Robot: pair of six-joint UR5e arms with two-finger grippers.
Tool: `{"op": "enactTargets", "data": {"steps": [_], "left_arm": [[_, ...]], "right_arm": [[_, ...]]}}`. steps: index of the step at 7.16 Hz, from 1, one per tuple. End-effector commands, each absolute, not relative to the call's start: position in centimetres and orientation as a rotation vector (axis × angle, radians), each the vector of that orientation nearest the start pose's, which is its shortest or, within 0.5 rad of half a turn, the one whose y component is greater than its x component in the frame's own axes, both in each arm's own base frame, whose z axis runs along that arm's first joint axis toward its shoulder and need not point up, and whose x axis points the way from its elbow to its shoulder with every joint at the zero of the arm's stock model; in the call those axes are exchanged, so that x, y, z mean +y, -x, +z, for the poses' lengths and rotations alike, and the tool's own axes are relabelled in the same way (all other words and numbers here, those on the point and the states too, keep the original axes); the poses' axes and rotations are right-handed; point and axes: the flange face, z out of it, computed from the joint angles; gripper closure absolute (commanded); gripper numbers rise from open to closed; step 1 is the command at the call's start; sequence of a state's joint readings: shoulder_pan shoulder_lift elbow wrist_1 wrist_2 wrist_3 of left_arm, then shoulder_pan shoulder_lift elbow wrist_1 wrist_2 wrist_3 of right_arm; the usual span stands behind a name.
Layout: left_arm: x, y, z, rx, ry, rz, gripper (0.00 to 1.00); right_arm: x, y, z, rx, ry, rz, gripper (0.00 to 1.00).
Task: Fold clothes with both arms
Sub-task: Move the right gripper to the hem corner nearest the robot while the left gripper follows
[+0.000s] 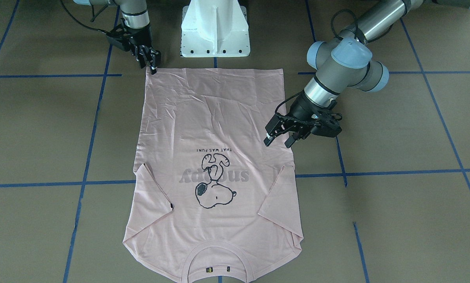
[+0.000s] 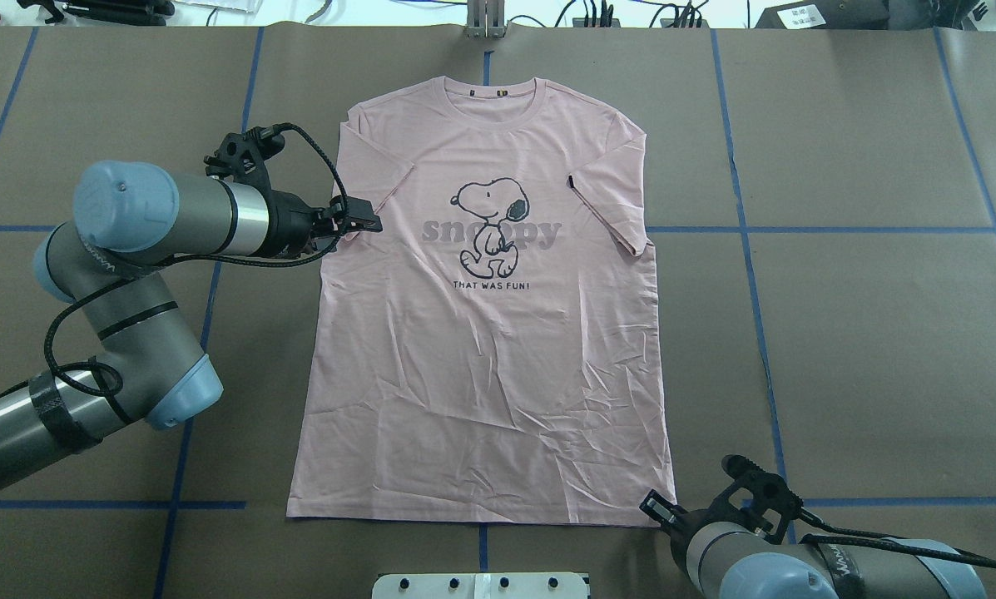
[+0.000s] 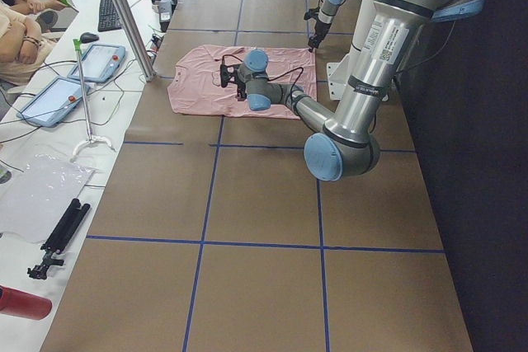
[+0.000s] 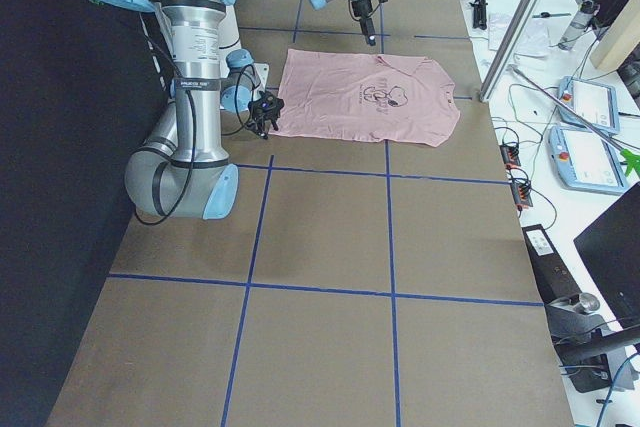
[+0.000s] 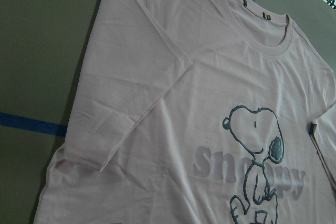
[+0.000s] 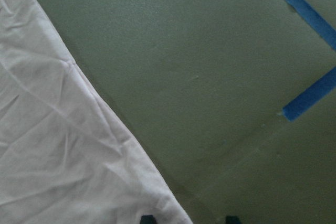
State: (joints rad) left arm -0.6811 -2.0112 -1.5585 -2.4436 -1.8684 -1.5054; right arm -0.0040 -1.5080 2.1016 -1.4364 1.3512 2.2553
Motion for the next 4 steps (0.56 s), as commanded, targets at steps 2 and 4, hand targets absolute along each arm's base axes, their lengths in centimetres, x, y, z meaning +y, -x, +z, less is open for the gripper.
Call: {"op": "enactTargets", "data": {"steps": [2,4], "left_arm": [[-49.5,-44.5,31.6,1.294,-0.237,-0.332,0.14],[-48.4,-43.6,28.9,1.350,-0.228,-0.349,0.13]], "right_arm": [[-15.2,49.5,35.9,-0.795,0.063,0.725,1.00],[-15.4,49.3,35.5,-0.806,0.064,0.729,1.00]]}}
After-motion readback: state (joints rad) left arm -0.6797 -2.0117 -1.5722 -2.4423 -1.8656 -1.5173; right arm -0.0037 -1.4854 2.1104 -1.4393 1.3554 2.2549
